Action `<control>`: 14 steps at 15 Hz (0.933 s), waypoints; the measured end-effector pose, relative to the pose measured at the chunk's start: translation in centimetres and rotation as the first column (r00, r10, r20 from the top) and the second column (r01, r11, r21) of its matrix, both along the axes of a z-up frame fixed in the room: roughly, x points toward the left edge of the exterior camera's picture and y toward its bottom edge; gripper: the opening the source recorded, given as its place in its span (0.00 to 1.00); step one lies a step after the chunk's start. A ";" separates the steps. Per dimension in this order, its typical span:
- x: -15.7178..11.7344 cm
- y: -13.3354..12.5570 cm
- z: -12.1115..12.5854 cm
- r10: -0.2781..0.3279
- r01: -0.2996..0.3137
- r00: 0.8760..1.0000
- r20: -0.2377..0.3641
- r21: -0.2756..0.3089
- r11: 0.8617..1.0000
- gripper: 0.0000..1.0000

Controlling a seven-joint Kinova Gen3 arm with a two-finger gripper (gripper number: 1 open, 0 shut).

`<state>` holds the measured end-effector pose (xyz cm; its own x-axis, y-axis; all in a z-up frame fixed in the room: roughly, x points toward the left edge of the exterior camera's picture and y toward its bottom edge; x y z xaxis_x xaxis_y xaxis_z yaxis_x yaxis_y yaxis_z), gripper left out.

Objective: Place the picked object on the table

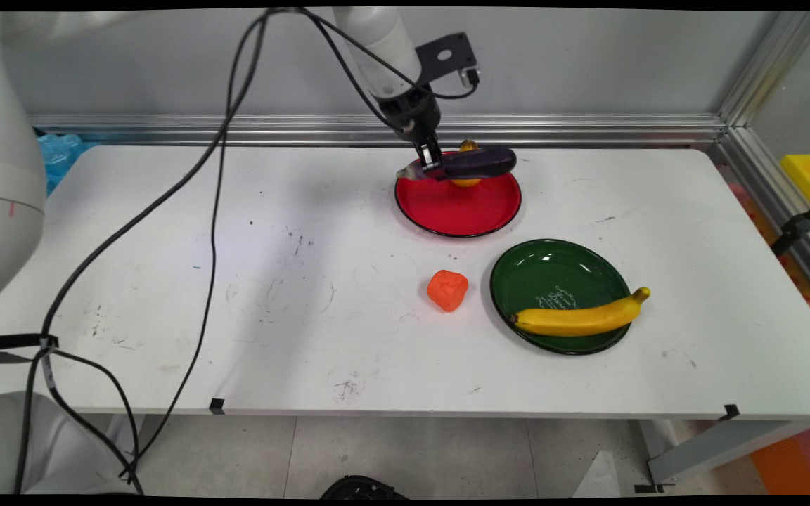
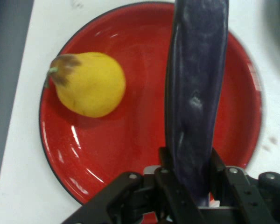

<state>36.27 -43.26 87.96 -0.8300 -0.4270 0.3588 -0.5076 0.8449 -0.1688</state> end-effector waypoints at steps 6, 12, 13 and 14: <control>-0.7 6.4 3.4 -0.108 0.109 0.994 -0.030 0.031 0.994 0.00; -1.8 12.9 3.4 -0.187 0.191 0.981 -0.053 0.086 0.978 0.00; -2.0 13.7 3.1 -0.194 0.198 0.980 -0.054 0.092 0.976 0.00; -2.1 14.3 2.8 -0.198 0.202 0.979 -0.055 0.098 0.974 0.00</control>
<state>34.13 -28.92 90.74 -0.8865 -0.2903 0.3603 -0.3317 0.9416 -0.0573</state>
